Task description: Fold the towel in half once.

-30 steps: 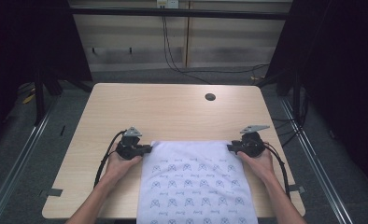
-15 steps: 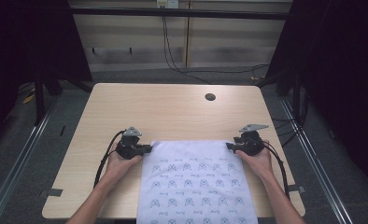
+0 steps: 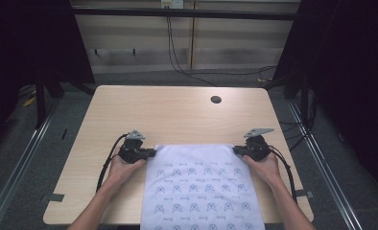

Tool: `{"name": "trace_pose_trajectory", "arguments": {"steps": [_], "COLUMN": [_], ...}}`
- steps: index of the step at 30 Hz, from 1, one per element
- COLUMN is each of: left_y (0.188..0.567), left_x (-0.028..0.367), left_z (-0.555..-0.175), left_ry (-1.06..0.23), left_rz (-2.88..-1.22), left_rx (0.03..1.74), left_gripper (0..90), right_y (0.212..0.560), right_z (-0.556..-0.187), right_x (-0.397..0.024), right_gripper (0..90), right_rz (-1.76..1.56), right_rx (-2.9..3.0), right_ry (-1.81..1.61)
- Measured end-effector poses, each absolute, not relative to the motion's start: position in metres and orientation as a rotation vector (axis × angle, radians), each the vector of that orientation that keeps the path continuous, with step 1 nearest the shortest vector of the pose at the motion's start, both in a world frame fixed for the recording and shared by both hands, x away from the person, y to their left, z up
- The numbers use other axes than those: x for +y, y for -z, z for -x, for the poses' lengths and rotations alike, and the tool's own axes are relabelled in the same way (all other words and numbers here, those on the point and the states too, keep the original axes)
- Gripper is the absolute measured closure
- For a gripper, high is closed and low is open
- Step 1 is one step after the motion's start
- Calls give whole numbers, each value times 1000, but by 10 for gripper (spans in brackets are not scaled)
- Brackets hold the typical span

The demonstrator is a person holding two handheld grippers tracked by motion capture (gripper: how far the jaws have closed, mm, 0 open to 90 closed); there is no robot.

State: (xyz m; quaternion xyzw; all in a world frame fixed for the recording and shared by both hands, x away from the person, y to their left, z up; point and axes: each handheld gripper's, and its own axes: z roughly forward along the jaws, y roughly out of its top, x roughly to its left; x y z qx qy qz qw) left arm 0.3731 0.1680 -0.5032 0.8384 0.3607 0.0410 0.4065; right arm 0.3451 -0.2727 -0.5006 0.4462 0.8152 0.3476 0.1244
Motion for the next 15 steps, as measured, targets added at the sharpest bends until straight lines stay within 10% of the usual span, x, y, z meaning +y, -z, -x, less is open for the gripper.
{"name": "trace_pose_trajectory", "arguments": {"steps": [15], "left_y": [441], "left_x": [195], "left_z": [-372], "left_ry": [-136], "left_rz": [-1938], "left_rx": [840], "left_gripper": [870], "right_y": [435], "right_z": [-351], "right_x": [-284], "right_gripper": [877], "right_rz": [-1295], "right_rx": [2280], "right_ry": [-1376]}}
